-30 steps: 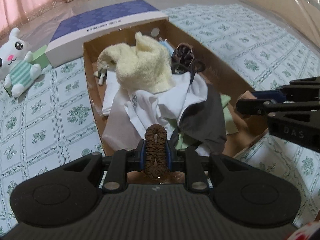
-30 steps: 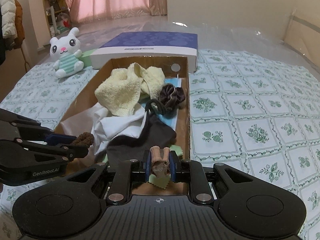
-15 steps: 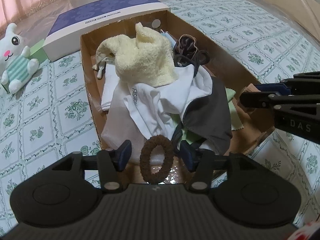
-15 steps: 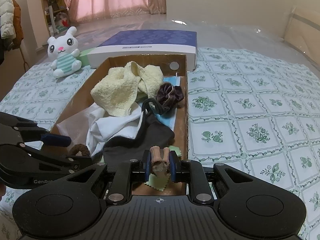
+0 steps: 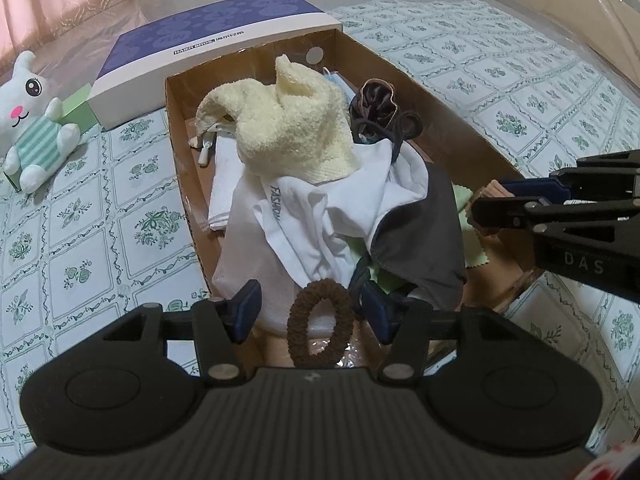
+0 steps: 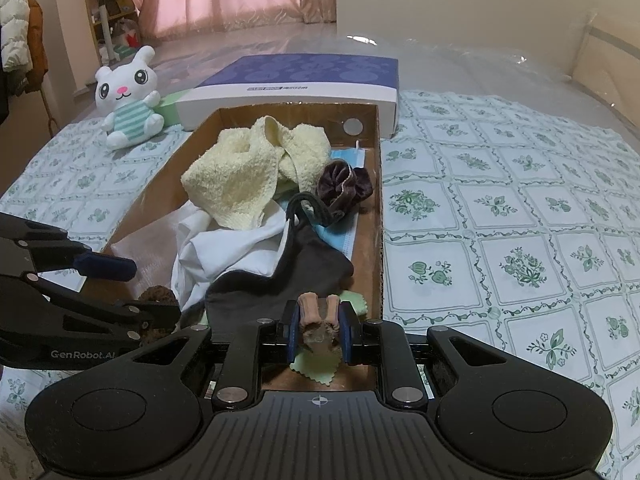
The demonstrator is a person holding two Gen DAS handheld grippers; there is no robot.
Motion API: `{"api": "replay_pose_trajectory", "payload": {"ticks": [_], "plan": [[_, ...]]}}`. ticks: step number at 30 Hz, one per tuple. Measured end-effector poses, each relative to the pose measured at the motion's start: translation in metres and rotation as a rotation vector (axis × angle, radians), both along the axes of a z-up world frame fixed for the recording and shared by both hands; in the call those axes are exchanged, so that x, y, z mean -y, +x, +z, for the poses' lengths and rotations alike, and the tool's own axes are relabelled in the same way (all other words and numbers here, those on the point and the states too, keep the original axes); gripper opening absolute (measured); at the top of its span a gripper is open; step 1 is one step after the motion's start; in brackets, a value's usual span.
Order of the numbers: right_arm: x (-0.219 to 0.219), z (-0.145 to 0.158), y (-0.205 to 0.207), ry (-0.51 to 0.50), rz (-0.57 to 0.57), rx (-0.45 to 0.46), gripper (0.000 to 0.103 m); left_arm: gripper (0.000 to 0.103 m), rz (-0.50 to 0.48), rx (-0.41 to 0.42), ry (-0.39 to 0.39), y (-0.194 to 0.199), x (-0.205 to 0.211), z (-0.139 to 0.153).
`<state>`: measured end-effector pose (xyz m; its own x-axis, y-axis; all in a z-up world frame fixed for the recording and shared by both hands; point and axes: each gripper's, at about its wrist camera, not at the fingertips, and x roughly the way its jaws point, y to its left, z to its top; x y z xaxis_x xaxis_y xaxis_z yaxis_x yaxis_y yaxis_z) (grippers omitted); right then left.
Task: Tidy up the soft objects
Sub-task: 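Lower both items into the box and open both tools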
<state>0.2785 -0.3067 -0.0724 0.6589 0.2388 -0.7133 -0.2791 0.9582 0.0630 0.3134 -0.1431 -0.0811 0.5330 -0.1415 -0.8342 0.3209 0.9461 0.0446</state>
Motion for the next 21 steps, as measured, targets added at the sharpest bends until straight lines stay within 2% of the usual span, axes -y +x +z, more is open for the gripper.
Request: {"api": "replay_pose_trajectory", "payload": {"ticks": [6,7,8,10,11,21], "plan": [[0.0,-0.002,0.001,-0.008,-0.002,-0.001,0.02,0.053,0.003,0.004,-0.008,0.0,-0.001,0.0],[-0.001,-0.002,0.002,-0.007,0.002,-0.002,0.022,0.053,0.003,0.005,-0.01,0.001,-0.002,0.001],[-0.001,-0.002,0.002,-0.006,0.006,-0.004,0.033,0.053,0.005,0.006,-0.013,0.001,-0.002,0.001],[-0.001,-0.003,0.003,-0.011,0.01,-0.011,0.047,0.053,0.007,0.009,-0.02,0.0,-0.004,0.002],[-0.001,-0.003,0.002,-0.011,0.01,-0.008,0.049,0.053,0.008,0.011,-0.021,0.0,-0.005,0.003],[0.004,0.003,-0.017,0.034,0.023,0.035,0.053,0.055,0.016,0.036,-0.059,-0.011,-0.016,0.016]]}}
